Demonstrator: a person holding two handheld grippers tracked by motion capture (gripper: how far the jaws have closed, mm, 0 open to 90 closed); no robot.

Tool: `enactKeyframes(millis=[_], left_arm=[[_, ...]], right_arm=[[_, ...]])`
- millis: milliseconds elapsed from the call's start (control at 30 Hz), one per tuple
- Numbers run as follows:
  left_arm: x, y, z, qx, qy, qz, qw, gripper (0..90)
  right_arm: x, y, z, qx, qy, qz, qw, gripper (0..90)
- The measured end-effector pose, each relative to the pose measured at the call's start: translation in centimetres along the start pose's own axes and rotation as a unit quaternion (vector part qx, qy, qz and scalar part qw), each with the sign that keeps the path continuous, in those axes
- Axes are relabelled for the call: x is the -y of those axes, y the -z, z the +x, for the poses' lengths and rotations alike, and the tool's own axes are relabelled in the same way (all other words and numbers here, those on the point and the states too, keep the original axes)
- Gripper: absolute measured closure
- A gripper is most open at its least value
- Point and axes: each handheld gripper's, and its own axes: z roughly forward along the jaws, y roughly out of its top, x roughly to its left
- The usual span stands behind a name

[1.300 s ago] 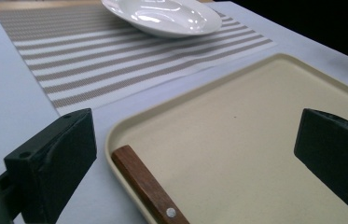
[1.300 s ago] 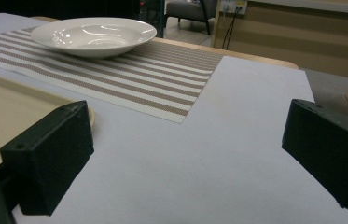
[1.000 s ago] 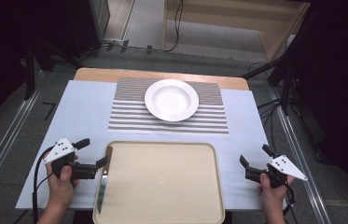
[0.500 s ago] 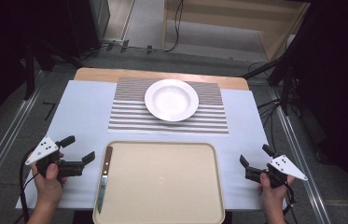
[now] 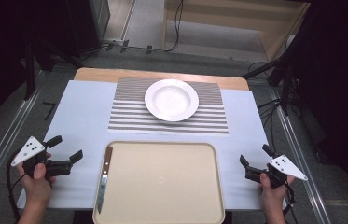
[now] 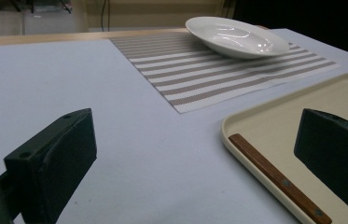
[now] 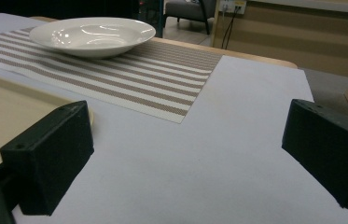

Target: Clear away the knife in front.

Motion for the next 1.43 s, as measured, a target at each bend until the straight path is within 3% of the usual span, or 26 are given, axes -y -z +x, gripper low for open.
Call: enactKeyframes(millis=[433,733,1433], left_arm=[[0.5,1.4,1.7,-0.021,0.016,-0.014,0.9995,0.0],[1.1,1.0,1.4,-0.011,0.010,-0.017,0.9998,0.0],[1.3,0.9,1.3,-0.009,0.008,-0.015,0.9998,0.0]], right_arm=[[0.0,0.0,0.0,0.000,0.000,0.000,1.0000,0.5],[0.0,0.0,0.0,0.000,0.002,0.000,1.0000,0.5],[0.0,0.0,0.1,0.002,0.002,0.001,1.0000,0.5]])
